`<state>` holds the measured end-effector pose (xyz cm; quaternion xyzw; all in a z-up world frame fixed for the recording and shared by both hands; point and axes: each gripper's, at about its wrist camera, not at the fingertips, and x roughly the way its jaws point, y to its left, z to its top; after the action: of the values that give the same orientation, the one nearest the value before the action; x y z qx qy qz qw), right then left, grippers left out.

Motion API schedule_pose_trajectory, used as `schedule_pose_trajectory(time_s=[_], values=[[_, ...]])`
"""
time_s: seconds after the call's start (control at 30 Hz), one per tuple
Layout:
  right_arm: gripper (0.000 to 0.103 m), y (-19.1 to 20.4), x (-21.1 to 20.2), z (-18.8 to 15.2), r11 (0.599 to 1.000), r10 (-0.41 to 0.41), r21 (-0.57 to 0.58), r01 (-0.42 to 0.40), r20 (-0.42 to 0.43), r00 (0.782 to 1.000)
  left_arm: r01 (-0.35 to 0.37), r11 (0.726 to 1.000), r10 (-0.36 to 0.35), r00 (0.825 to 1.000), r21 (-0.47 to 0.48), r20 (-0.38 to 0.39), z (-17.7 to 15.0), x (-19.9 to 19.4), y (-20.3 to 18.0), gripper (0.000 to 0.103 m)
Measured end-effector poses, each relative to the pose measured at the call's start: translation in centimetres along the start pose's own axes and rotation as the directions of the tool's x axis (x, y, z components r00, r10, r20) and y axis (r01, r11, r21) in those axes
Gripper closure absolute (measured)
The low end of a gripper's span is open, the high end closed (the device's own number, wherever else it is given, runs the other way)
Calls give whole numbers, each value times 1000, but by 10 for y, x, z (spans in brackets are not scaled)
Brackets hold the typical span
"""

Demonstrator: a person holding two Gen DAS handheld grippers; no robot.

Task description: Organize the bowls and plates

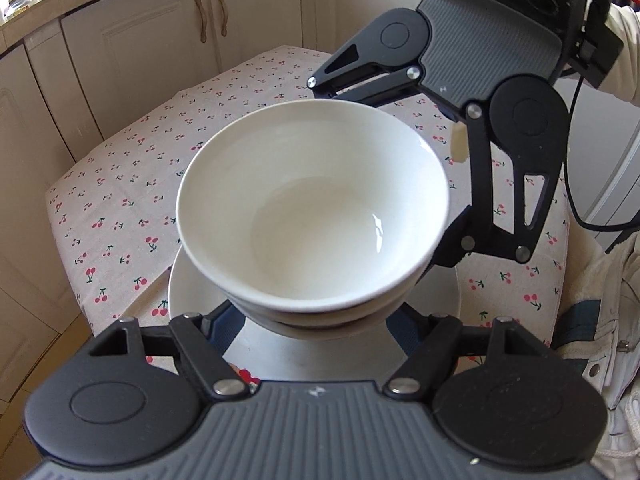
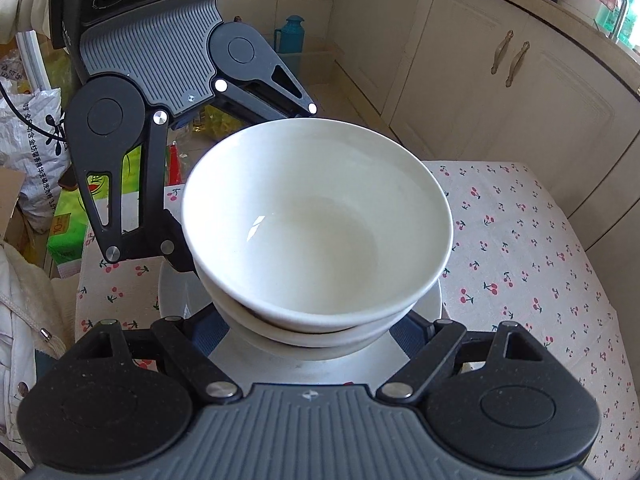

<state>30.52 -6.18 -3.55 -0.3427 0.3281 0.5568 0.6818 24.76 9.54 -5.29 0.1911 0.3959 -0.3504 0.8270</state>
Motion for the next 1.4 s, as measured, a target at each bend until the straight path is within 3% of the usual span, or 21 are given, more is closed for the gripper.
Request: schedule_pose_trajectory(time_s=[0.37,0.5,0.6,0.7,0.83,0.93,1.03,1.13,1.27,1.33,1.4], values=[[13,-4,5,-2,998,14,56,-14,0,1000,-3,1000,3,1000,2,25,-4,2,1,25],[0,-4,5,-6,998,-4,66,3,25,1000,-27,999,28,998,-24,55,-9,-3,0,10],[0,1,1,-7,997,-37,67,36,20,999,-43,998,47,996,-56,70,-14,-10,-3,8],[0,9,-7,-10,994,-84,70,82,15,996,-108,992,114,989,-61,90,-18,-20,-14,6],[0,20,-21,-17,984,-149,96,147,15,989,-180,979,192,972,-93,136,-25,-36,-32,3],[0,31,-34,-22,962,-234,149,229,11,972,-248,961,269,945,-124,186,-27,-51,-51,1],[0,44,-50,-30,936,-290,215,279,23,957,-269,946,309,919,-183,246,-29,-61,-72,1],[0,56,-63,-44,886,-357,328,328,31,934,-286,923,360,879,-259,314,-32,-68,-97,1],[0,79,-79,-66,761,-480,495,419,-6,877,-330,862,463,821,-384,334,-32,-75,-128,1],[0,89,-87,-77,674,-525,584,452,-53,850,-313,826,490,811,-470,321,-30,-81,-141,1],[0,97,-94,-86,584,-542,670,458,-98,834,-286,787,499,816,-547,291,-26,-86,-149,1]])
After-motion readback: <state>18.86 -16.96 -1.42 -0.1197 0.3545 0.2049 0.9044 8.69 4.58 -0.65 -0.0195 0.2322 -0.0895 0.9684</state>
